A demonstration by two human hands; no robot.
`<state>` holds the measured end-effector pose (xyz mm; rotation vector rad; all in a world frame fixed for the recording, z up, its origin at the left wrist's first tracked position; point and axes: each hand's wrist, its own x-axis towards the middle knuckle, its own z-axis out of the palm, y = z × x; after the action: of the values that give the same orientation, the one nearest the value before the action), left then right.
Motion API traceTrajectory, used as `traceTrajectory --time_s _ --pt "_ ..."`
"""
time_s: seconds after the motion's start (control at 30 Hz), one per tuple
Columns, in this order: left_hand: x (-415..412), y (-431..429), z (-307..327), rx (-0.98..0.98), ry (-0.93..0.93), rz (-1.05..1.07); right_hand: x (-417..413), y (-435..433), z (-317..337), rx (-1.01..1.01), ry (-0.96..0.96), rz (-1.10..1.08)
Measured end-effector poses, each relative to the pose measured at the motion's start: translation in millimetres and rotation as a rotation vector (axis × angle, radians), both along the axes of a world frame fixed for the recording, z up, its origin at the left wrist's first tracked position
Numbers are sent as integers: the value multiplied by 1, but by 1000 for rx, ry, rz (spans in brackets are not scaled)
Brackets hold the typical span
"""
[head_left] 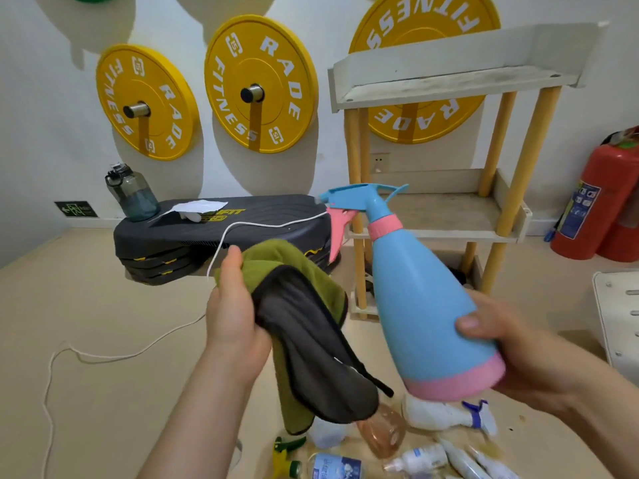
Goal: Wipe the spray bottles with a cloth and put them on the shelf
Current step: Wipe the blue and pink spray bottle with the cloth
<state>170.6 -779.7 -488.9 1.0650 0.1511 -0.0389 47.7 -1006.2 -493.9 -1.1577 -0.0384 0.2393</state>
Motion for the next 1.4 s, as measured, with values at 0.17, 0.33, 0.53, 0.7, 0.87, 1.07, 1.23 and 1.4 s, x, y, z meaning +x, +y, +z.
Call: traceTrajectory --time_s 0.17,0.33,0.53,0.7,0.87,1.07,1.23,1.4 --pt "-16 4 14 -336 -46 -423 2 13 -17 9 62 145" --pt "-19 7 17 -162 -234 -532 4 22 -30 -85 175 62" --pt "-12 -5 -1 152 -341 -216 2 34 -21 -321 -12 56" --pt "-15 -7 1 255 -291 -137 2 30 -15 -447 -107 -65" --pt "-15 -9 -3 429 -246 -55 4 24 -9 -449 -89 -94" --pt "-9 9 24 -92 -146 -63 5 15 -7 -465 129 -58" --pt "-20 2 -2 1348 -747 -209 2 33 -7 -417 117 61" --pt "-18 -5 -3 1432 -654 76 -2 38 -6 -537 48 96"
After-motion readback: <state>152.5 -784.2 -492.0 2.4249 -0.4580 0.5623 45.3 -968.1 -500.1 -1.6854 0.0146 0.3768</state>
